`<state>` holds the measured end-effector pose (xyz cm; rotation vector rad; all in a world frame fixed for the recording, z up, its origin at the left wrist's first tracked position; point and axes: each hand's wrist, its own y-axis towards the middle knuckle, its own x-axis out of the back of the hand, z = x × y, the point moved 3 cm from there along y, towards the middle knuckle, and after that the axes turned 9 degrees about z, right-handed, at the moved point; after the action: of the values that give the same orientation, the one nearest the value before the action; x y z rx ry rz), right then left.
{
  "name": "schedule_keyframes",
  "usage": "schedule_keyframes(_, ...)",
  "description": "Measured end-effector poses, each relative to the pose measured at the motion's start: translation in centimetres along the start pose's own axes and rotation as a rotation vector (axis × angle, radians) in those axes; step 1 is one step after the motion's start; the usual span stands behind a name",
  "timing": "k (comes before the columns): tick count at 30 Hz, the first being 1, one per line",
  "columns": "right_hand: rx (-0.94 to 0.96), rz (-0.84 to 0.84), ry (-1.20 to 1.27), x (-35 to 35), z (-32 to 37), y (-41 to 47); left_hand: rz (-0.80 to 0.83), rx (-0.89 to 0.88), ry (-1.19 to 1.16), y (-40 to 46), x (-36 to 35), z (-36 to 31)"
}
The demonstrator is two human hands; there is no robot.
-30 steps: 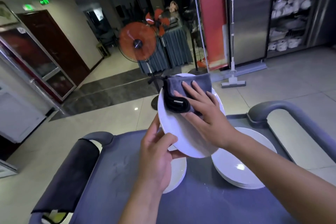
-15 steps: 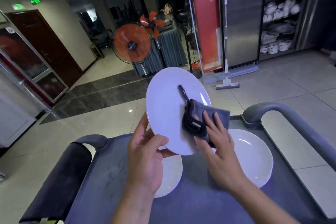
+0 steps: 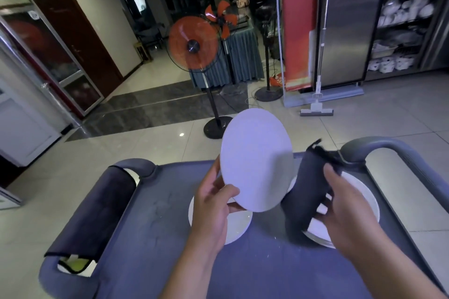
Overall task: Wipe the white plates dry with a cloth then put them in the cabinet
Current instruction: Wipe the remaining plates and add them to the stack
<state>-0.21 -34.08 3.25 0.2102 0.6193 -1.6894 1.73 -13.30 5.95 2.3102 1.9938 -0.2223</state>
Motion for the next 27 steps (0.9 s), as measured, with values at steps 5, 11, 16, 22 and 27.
schedule_keyframes(5,0.347,0.007,-0.233,-4.8,4.2,1.4,0.108,-0.027,0.08,-1.2,-2.7,0.3)
schedule_keyframes(11,0.394,0.341,-0.495,-9.5,1.3,-0.3,0.061,-0.01,0.053,-0.8,-3.1,-0.2)
schedule_keyframes(16,0.384,0.5,-0.52,-9.4,-1.0,-1.9,0.054,-0.032,0.001,-1.3,-2.4,-0.5)
schedule_keyframes(22,0.425,0.44,-0.78,-8.5,-1.0,-2.6,0.051,-0.005,-0.207,-2.2,-2.5,0.0)
schedule_keyframes(27,0.493,0.34,-0.925,-8.3,-1.0,-2.7,0.064,-0.056,-0.124,-2.7,-4.0,-0.2)
